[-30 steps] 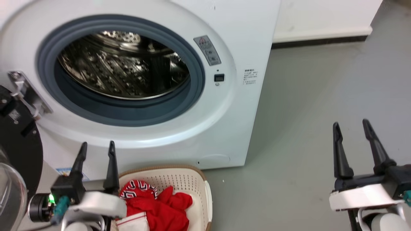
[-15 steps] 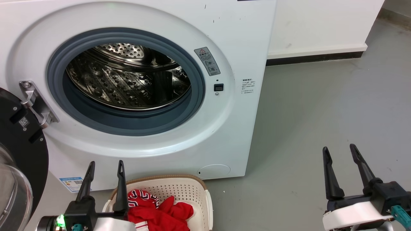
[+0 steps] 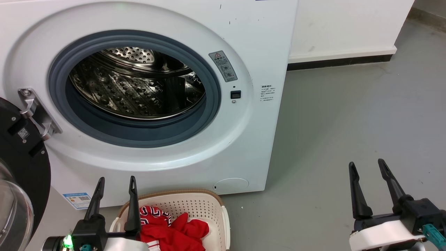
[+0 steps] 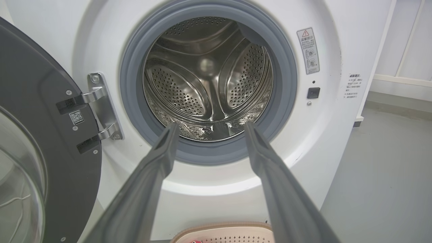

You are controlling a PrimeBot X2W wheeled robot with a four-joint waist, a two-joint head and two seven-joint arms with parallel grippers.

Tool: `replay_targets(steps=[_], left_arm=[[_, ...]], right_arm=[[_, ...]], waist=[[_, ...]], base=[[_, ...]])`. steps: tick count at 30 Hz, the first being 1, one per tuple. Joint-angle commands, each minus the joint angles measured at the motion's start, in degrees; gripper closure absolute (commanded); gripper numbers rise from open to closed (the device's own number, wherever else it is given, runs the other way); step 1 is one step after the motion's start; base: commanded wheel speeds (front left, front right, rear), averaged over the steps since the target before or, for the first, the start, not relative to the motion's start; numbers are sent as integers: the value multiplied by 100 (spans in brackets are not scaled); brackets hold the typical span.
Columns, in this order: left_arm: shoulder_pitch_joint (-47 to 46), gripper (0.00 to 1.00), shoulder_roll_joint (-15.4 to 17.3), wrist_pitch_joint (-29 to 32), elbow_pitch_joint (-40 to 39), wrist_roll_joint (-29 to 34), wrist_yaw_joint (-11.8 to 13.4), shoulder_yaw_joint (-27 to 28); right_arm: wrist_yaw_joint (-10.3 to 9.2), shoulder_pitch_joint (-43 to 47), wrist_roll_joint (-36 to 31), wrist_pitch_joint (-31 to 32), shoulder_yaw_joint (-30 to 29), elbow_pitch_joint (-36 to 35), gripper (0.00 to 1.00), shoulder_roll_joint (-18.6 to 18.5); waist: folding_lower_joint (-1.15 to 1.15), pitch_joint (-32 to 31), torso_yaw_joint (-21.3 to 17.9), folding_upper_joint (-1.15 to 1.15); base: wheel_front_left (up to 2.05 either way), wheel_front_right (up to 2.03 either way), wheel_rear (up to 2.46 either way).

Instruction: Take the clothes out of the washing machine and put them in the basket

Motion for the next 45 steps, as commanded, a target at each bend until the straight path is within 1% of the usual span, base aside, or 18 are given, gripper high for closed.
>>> replay_targets(steps=[1, 10, 12, 13, 17, 20, 21, 25, 45], left_arm=[[-28, 0, -33, -15, -10, 15, -4, 16], [-39, 0, -58, -15, -25, 7, -9, 72], [87, 0, -72, -15, -24, -51, -48, 85], [36, 100, -78, 0, -19, -53, -49, 76], [57, 100, -118, 50, 196, -108, -59, 77], [-30, 100, -119, 170, 284, -477, -93, 132], [-82, 100, -120, 260, 330, -846, -127, 153], [-136, 100, -121, 359, 376, -1316, -169, 168], [-411, 100, -128, 821, 620, -3345, -358, 270]], right_arm=[[-6, -40, 17, -13, -5, 5, 0, 8], [-6, -118, 32, -13, -38, 28, 0, 8], [-6, -18, 29, -13, -44, 33, 0, 8], [0, -50, -1, 0, -45, 30, 100, 0], [1, 34, 54, 11, -31, 201, 100, 3], [1, 14, 458, 78, -24, 215, 100, -8], [1, -28, 856, 155, -25, 256, 100, -30], [0, -83, 1355, 250, -22, 309, 100, -54], [-1, -299, 3478, 670, -37, 508, 100, -121]], waist=[[0, -4, 7, 0], [0, 23, 4, 0], [0, -36, -9, 0], [0, -39, -7, 0], [0, -35, -6, 0], [0, -33, 7, 0], [0, -31, 20, 0], [0, -29, 38, 0], [0, -17, 123, 0]], base=[[0, 0, 0], [0, 0, 0], [0, 0, 0], [0, 0, 0], [0, 0, 0], [0, 0, 0], [0, 0, 0], [0, 0, 0], [0, 0, 0]])
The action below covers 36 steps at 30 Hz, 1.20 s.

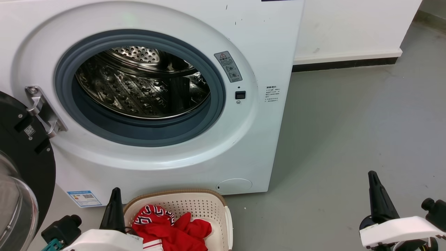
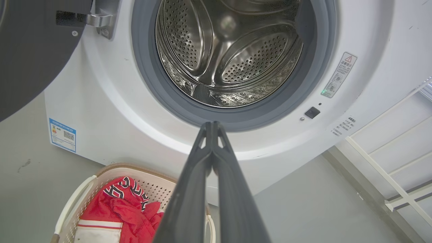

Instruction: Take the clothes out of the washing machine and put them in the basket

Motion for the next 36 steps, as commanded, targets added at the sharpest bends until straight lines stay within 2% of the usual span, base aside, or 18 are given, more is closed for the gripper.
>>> replay_targets(steps=[1, 14, 15, 36], left_arm=[[-165, 100, 11, 47, -37, -231, -45, 43], [-324, 100, 6, 306, 108, -1314, -146, 104], [-352, 100, 6, 359, 141, -1545, -167, 119], [-561, 100, -1, 706, 338, -2982, -309, 212]], right_arm=[[-1, -215, 253, 36, -6, -45, 100, -51], [-1, -322, 1371, 279, -37, 62, 100, -71], [-1, -332, 1610, 334, -45, 88, 100, -74], [-2, -486, 3073, 678, -110, 231, 100, -81]], waist=[[0, 1, 7, 0], [0, 9, 63, 0], [0, 11, 76, 0], [0, 23, 166, 0]], base=[[0, 0, 0], [0, 0, 0], [0, 0, 0], [0, 0, 0]])
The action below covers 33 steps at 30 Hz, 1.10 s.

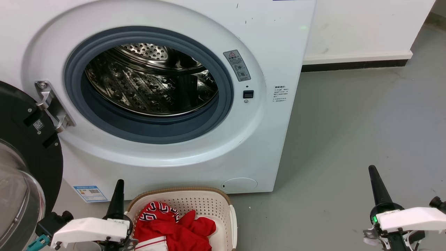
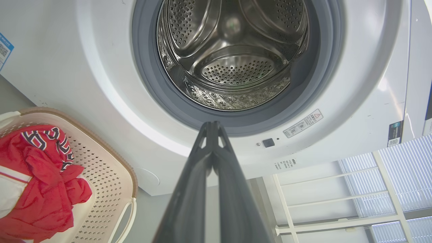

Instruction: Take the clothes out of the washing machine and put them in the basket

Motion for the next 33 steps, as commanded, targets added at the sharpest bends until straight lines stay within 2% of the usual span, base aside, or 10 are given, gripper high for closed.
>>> replay_targets(steps=[1, 33], left_arm=[[-131, 100, 2, 29, -26, -126, -64, 34], [-381, 100, -7, 447, 219, -1853, -217, 136]], right_arm=[[0, -157, 130, 35, -17, -19, 100, -45], [-1, -311, 1860, 471, -124, 161, 100, -23]], waist=[[0, 1, 4, 0], [0, 20, 142, 0]], base=[[0, 0, 0], [0, 0, 0]])
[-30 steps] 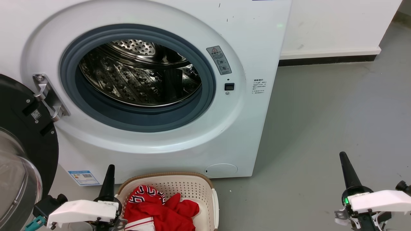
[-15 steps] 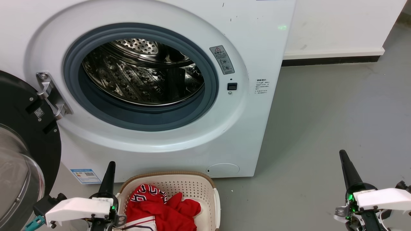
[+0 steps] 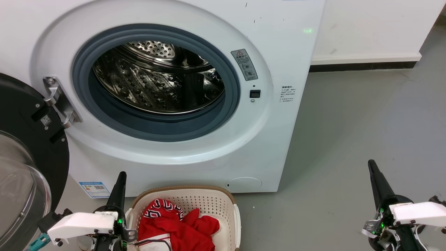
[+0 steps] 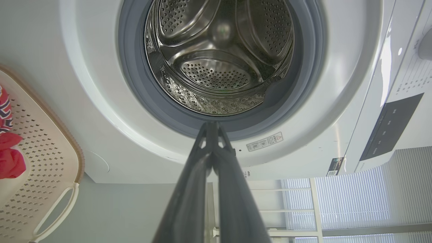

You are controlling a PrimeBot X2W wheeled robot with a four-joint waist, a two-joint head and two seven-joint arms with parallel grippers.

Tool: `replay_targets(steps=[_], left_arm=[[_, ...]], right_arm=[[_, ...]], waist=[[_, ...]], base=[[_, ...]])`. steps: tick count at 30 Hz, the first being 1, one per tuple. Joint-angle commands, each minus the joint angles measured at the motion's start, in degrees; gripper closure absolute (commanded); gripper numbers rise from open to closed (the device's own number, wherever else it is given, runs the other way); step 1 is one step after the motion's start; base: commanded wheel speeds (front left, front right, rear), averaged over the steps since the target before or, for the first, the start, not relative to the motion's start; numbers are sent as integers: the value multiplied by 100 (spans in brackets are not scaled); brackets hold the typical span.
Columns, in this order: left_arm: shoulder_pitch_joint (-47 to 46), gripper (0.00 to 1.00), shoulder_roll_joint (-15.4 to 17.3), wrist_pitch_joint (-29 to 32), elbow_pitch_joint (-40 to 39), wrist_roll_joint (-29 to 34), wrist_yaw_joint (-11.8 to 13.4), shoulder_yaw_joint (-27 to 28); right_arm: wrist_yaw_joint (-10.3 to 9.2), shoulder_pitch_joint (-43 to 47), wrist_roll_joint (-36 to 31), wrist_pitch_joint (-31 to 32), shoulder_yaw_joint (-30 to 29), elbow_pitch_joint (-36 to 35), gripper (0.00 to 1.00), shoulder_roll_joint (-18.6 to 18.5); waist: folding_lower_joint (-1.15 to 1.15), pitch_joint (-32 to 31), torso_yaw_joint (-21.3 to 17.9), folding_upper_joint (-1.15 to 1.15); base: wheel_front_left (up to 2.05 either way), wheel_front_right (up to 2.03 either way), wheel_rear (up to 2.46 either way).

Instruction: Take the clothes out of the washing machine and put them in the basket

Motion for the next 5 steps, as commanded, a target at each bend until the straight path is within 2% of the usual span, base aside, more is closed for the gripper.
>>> replay_targets(steps=[1, 5], left_arm=[[-128, 100, -4, 32, 7, -120, -36, 22], [-136, 100, -5, 77, 32, -303, -56, 34]], right_arm=[[-1, -94, 126, 34, -14, 0, 100, -22], [-1, -118, 312, 82, -27, 21, 100, -17]], waist=[[0, 1, 6, 0], [0, 3, 23, 0]], base=[[0, 0, 0], [0, 0, 0]])
